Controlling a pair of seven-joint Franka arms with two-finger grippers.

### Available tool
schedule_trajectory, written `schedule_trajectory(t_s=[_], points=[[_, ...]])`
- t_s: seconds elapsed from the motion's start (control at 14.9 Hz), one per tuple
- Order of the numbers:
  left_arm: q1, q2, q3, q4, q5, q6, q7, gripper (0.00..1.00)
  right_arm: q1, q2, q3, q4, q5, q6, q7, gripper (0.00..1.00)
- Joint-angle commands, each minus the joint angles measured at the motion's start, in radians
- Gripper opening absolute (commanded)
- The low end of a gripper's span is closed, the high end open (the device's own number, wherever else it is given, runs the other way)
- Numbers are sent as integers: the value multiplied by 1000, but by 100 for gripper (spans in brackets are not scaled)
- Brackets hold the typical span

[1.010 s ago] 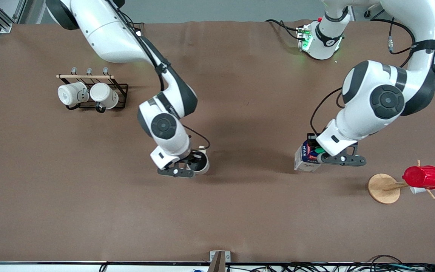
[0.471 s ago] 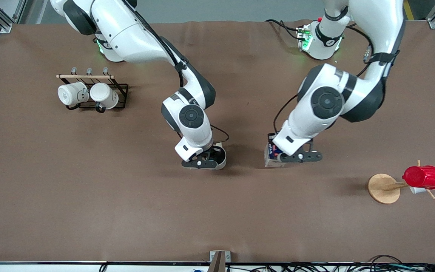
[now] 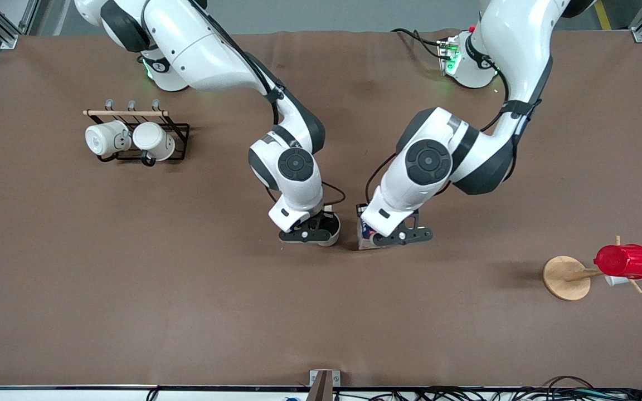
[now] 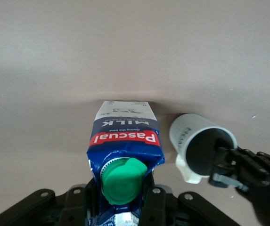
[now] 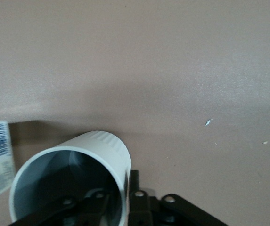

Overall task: Place cup and milk on table
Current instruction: 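Lower the mug and milk onto the table and open both grippers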

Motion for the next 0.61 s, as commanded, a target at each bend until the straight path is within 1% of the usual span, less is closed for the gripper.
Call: schedule_trajectory(t_s=[0.0, 0.13, 0.2, 0.27, 0.34, 0.4, 0.47, 0.54], points=[[-32, 43, 2, 59, 9, 7, -47, 31, -7, -8, 2, 18, -28, -6, 25, 100], [-40, 57, 3, 59, 9, 14, -49, 32, -19, -61, 2, 17, -23, -40, 25, 100], [-43, 60, 3, 59, 9, 20, -49, 33, -41, -95, 0, 18, -23, -99, 27, 100], [-48, 65, 5, 57, 10, 31, -49, 35, -67, -131, 2, 17, -23, -156, 31, 100], [-48, 71, 5, 57, 10, 34, -48, 42, -91, -176, 0, 13, -23, -206, 30, 100], [-48, 72, 5, 57, 10, 36, -46, 64, -120, -220, 0, 3, -23, -248, 27, 100], [-49, 79, 6, 54, 13, 36, -43, 100, -154, -272, 0, -12, -23, -285, 24, 100], [-49, 80, 6, 56, 13, 37, -44, 100, -192, -331, 0, -40, -23, -320, 19, 100]])
